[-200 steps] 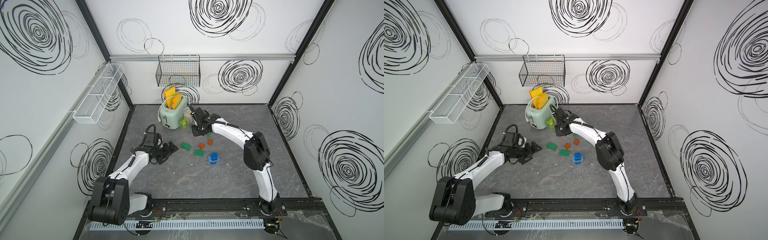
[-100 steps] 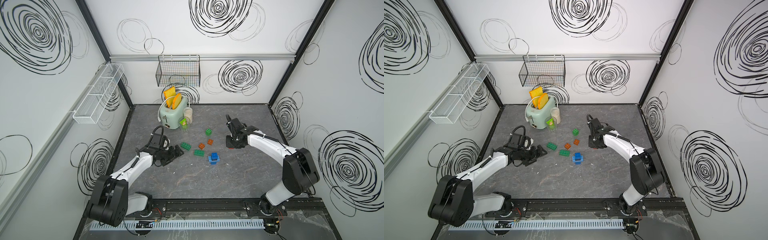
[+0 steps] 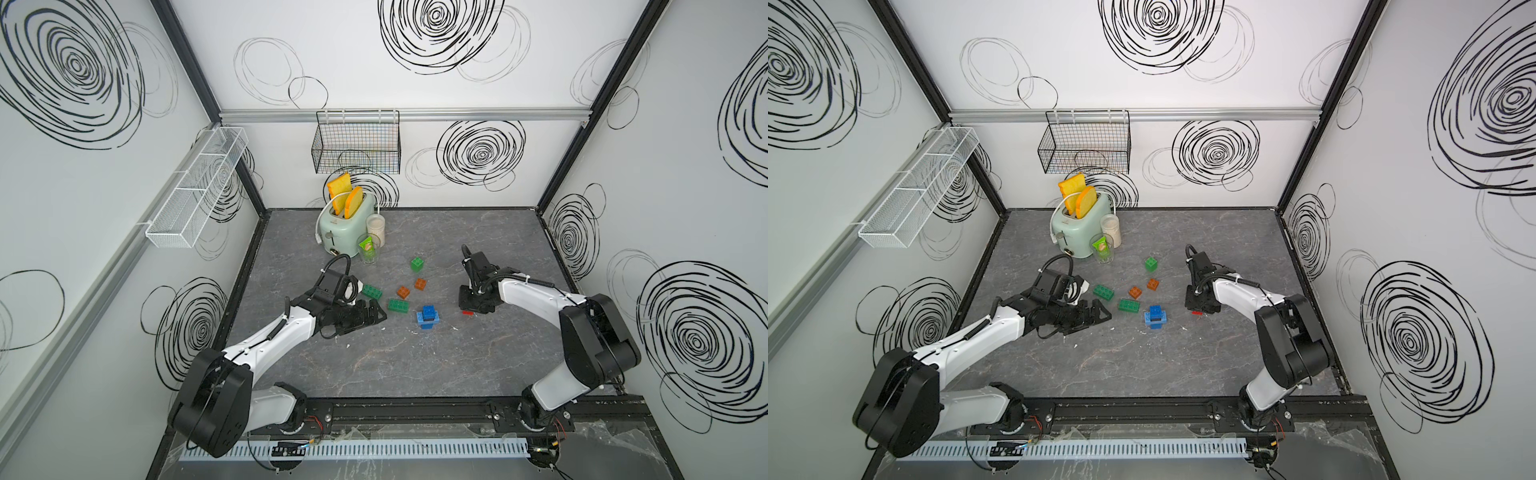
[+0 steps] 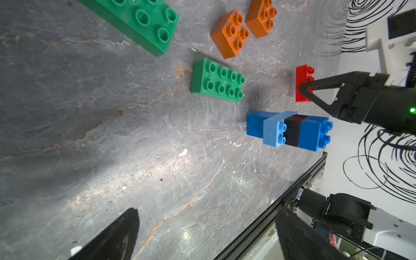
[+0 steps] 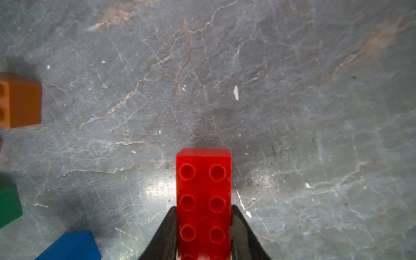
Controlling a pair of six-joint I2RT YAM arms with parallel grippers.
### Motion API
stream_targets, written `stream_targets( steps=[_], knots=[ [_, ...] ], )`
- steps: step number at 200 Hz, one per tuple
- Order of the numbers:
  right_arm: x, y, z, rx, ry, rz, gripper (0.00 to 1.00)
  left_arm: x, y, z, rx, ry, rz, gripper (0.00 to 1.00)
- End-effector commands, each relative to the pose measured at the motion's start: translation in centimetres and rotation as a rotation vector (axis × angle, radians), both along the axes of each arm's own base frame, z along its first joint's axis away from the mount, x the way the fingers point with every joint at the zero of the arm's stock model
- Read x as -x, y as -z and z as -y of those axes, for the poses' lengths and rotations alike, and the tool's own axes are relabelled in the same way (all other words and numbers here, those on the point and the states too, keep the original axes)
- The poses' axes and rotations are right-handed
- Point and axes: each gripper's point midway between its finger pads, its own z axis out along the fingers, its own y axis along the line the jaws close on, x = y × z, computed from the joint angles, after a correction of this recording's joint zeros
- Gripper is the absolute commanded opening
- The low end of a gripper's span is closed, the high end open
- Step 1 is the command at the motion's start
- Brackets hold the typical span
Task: Assemble the letter f with lego
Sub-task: Place the lego brick at the center of the board.
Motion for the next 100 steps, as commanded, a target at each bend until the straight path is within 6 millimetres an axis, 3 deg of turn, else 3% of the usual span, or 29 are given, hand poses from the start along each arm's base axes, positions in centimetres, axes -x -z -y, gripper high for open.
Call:
stream_targets(
  steps=[1, 45, 100],
  knots=[
    [0.0, 0.5, -0.3, -0.021, 0.003, -0.001, 0.40, 0.2, -0.3, 0.2, 0.018, 0.007, 0.018, 0.99],
    [0.3, -0.9, -0.5, -0.045, -0.008, 0.022, 0.65, 0.2, 0.2, 0.0, 0.003, 0.003, 0.002, 0.99],
    [2.0, -1.9, -0.8, -0.130, -0.035, 0.006, 0.80, 0.4, 0.4, -0.2, -0.004, -0.005, -0.002, 0.99]
  ],
)
